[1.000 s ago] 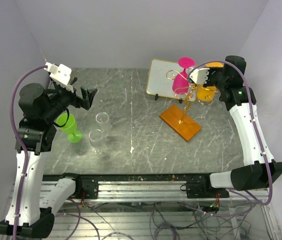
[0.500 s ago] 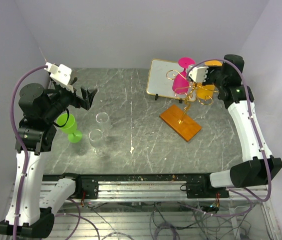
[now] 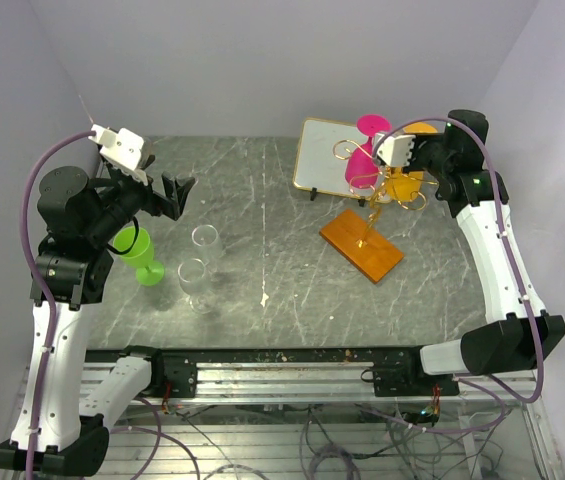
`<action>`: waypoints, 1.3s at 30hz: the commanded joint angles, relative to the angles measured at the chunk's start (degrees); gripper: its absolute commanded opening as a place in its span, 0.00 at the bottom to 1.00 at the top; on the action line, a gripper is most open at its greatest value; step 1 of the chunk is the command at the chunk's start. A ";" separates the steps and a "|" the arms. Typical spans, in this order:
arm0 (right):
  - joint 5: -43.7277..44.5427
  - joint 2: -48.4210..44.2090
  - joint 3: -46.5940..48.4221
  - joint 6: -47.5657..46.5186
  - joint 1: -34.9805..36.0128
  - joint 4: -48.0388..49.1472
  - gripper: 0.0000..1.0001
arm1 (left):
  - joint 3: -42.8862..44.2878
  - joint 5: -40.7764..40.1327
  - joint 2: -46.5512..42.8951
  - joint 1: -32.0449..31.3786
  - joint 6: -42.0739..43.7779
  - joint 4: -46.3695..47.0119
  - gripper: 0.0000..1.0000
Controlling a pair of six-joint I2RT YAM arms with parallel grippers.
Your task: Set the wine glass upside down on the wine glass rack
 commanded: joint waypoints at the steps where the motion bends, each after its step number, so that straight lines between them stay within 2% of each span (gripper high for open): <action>1: -1.26 -0.35 0.59 0.58 -0.29 -0.92 0.01 | 0.20 1.21 -0.21 -0.14 0.81 0.13 0.97; 16: -2.04 -2.22 -1.72 1.40 -0.20 -2.34 0.08 | -0.09 1.43 -0.40 -0.14 0.79 0.13 0.97; 27: -2.58 -3.17 -2.87 2.09 -0.25 -2.38 0.18 | -0.41 1.39 -0.67 -0.14 1.07 0.13 0.97; 31: -2.70 -3.37 -2.85 2.54 -0.27 -2.37 0.23 | -0.49 1.34 -0.76 -0.14 1.12 0.15 0.97; 39: -3.47 -4.09 -2.64 3.26 -0.21 -3.04 0.40 | -0.66 1.11 -0.84 -0.14 1.51 0.05 0.97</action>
